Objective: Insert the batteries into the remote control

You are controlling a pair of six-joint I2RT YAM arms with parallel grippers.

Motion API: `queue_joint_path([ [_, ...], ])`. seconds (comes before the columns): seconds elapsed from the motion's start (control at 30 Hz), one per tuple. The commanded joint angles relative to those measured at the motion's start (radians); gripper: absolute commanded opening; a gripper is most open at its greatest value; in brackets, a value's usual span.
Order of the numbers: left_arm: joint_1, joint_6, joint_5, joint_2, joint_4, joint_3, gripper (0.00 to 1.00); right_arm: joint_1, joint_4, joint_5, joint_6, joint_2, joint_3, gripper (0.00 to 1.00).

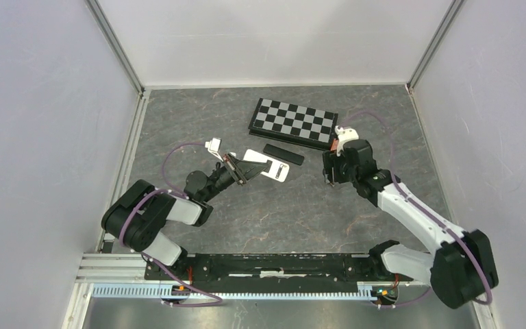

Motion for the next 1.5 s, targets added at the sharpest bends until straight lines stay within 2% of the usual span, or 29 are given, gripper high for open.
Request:
queue_joint_path([
  [0.0, 0.028, 0.053, 0.043, -0.028, 0.067, -0.012, 0.02, -0.018, 0.055, 0.007, -0.123, 0.111, -0.014, 0.71],
  [0.1, 0.039, 0.051, 0.049, -0.039, 0.065, -0.016, 0.02, -0.025, 0.051, 0.027, -0.084, 0.195, 0.018, 0.66],
  [0.27, 0.049, 0.047, 0.037, -0.042, 0.064, -0.033, 0.03, -0.051, 0.069, 0.092, 0.027, 0.266, 0.022, 0.5],
  [0.33, 0.051, 0.044, 0.031, -0.044, 0.057, -0.038, 0.04, -0.058, 0.084, 0.069, 0.019, 0.279, 0.021, 0.51],
  [0.47, 0.053, 0.055, 0.022, -0.056, 0.01, -0.039, 0.07, -0.062, 0.116, -0.048, -0.056, 0.296, 0.016, 0.6],
  [0.53, 0.055, 0.068, 0.016, -0.07, -0.026, -0.035, 0.08, -0.062, 0.123, -0.049, -0.068, 0.306, 0.018, 0.6],
  [0.6, 0.056, 0.081, 0.012, -0.088, -0.069, -0.029, 0.08, -0.068, 0.115, -0.01, -0.048, 0.328, 0.032, 0.55],
  [0.77, 0.058, 0.125, 0.012, -0.147, -0.174, -0.009, 0.08, -0.076, 0.15, 0.023, -0.011, 0.382, 0.054, 0.33],
  [0.93, 0.06, 0.167, 0.01, -0.208, -0.267, -0.004, 0.08, -0.076, 0.155, -0.034, -0.041, 0.448, 0.098, 0.26],
  [1.07, 0.06, 0.185, 0.009, -0.238, -0.309, -0.004, 0.08, -0.076, 0.115, -0.105, -0.098, 0.473, 0.12, 0.25],
  [1.2, 0.061, 0.194, 0.005, -0.249, -0.333, -0.001, 0.08, -0.076, 0.056, -0.104, -0.152, 0.466, 0.115, 0.24],
  [1.47, 0.063, 0.19, 0.023, -0.209, -0.322, 0.035, 0.08, -0.076, 0.05, -0.218, -0.2, 0.439, 0.084, 0.23],
])
